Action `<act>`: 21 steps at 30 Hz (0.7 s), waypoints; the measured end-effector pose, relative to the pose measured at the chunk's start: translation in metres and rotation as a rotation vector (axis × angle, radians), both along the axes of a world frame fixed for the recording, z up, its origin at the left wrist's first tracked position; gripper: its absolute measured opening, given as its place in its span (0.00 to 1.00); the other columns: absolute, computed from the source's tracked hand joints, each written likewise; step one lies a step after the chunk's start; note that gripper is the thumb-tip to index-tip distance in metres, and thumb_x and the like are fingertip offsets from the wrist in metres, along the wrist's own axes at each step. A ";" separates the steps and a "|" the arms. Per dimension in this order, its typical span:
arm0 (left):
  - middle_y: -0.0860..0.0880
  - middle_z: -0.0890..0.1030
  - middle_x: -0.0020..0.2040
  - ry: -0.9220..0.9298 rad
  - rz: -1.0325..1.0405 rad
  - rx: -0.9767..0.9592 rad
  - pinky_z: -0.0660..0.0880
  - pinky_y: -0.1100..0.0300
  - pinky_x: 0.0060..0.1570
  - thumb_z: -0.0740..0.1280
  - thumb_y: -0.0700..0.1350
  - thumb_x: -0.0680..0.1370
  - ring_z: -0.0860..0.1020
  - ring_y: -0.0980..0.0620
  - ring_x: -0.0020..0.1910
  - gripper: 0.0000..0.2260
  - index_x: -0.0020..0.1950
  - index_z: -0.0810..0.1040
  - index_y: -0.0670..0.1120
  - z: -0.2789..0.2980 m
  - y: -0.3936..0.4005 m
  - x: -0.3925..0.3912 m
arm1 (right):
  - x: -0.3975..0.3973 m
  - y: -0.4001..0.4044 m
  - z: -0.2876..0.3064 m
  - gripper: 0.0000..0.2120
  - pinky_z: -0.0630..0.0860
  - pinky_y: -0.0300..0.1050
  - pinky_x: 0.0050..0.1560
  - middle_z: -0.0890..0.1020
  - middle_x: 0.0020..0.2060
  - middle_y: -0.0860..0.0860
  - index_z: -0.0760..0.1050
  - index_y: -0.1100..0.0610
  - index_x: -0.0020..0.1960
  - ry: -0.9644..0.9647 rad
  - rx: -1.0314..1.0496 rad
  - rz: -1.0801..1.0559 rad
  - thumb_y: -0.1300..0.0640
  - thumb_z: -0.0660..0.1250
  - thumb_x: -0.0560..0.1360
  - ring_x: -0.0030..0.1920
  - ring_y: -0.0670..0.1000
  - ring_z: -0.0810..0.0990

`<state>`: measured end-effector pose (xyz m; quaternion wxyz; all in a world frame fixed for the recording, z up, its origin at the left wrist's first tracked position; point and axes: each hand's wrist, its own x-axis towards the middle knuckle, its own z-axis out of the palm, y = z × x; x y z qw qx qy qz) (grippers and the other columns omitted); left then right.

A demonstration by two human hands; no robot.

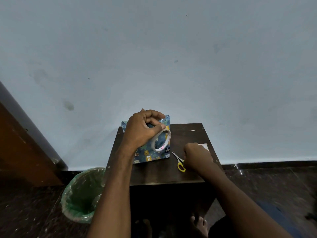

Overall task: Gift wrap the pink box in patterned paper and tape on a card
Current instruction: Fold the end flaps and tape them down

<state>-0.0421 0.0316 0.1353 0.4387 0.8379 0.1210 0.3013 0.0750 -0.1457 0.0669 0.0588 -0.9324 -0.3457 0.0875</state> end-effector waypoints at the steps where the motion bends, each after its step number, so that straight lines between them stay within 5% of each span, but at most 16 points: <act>1: 0.55 0.88 0.38 0.000 -0.001 0.000 0.59 0.44 0.82 0.80 0.43 0.76 0.87 0.57 0.47 0.09 0.54 0.86 0.50 0.000 0.000 0.000 | -0.003 0.001 0.000 0.10 0.75 0.48 0.44 0.81 0.53 0.57 0.75 0.59 0.52 -0.020 -0.021 0.004 0.59 0.72 0.73 0.55 0.61 0.82; 10: 0.55 0.88 0.38 -0.008 -0.023 -0.002 0.65 0.38 0.78 0.80 0.45 0.75 0.87 0.59 0.47 0.09 0.54 0.86 0.50 -0.002 0.001 0.000 | -0.017 0.015 -0.006 0.16 0.79 0.50 0.52 0.82 0.58 0.56 0.77 0.58 0.62 -0.061 -0.035 -0.015 0.58 0.74 0.76 0.59 0.58 0.82; 21: 0.55 0.88 0.38 -0.016 -0.011 0.013 0.56 0.44 0.83 0.80 0.42 0.76 0.87 0.58 0.49 0.09 0.54 0.86 0.48 -0.002 0.000 0.000 | -0.019 0.017 -0.007 0.15 0.77 0.50 0.51 0.82 0.58 0.57 0.77 0.58 0.62 -0.061 0.001 -0.020 0.58 0.73 0.77 0.60 0.59 0.81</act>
